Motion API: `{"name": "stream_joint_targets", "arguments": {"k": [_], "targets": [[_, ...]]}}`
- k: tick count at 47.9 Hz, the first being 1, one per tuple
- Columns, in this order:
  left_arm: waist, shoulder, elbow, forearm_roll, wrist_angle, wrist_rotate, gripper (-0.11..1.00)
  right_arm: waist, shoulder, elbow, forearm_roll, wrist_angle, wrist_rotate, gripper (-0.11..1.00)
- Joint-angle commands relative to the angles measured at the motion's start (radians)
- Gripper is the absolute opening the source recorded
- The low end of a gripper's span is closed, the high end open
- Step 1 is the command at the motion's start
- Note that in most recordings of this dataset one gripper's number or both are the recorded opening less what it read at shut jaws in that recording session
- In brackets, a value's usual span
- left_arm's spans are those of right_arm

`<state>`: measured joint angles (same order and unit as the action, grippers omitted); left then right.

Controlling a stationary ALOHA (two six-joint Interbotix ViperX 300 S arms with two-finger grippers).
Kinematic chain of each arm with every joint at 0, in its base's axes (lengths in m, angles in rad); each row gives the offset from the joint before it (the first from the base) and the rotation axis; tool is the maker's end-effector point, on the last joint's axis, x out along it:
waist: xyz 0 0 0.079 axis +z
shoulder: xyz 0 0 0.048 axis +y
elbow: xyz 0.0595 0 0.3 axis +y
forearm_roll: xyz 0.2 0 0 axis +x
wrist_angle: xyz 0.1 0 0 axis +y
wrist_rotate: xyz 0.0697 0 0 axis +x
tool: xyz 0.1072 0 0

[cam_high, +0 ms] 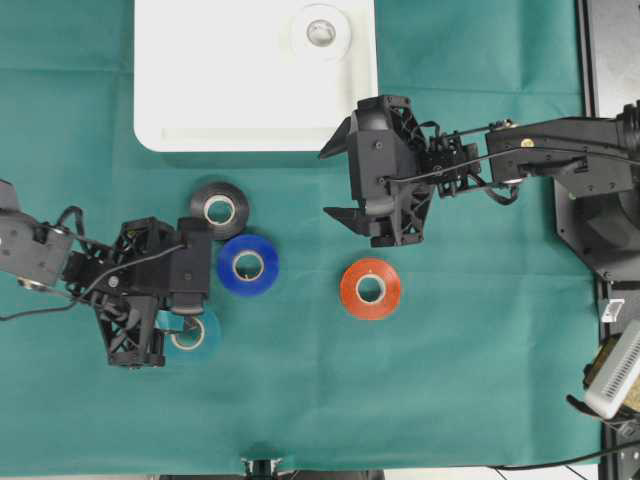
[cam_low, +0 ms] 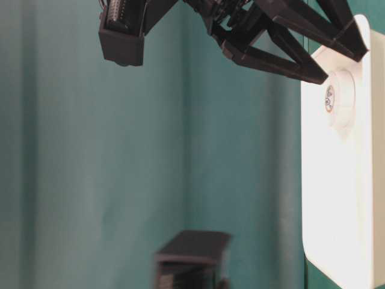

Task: Put the tape alternately from left to right into the white case.
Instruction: 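Grasp the teal roll through its hole with the left gripper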

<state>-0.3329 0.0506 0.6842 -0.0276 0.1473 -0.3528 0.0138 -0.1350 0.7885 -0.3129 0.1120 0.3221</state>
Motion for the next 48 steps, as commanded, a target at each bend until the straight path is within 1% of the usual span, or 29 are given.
{"name": "stream_joint_targets", "arguments": {"k": [1,10,20,25,36,48], "targets": [[-0.003,-0.06,-0.025,0.002,-0.003,0.0,0.26,0.0,-0.008,-0.009,0.0,-0.008,0.0,0.84],[-0.002,-0.104,-0.026,0.002,-0.005,0.002,0.26,0.002,-0.009,-0.009,0.0,-0.003,0.0,0.84],[0.0,-0.109,-0.026,0.002,-0.002,0.002,0.26,0.0,-0.008,-0.009,0.0,-0.003,-0.002,0.84],[0.015,-0.112,-0.025,0.003,0.0,0.003,0.26,0.002,-0.008,-0.009,0.0,-0.005,0.0,0.84],[0.107,-0.137,-0.002,0.003,0.021,0.011,0.26,0.002,-0.008,-0.009,-0.002,-0.005,-0.002,0.84],[0.233,-0.179,0.023,0.005,0.028,0.087,0.26,0.0,-0.006,-0.009,0.0,-0.008,-0.002,0.84]]}}
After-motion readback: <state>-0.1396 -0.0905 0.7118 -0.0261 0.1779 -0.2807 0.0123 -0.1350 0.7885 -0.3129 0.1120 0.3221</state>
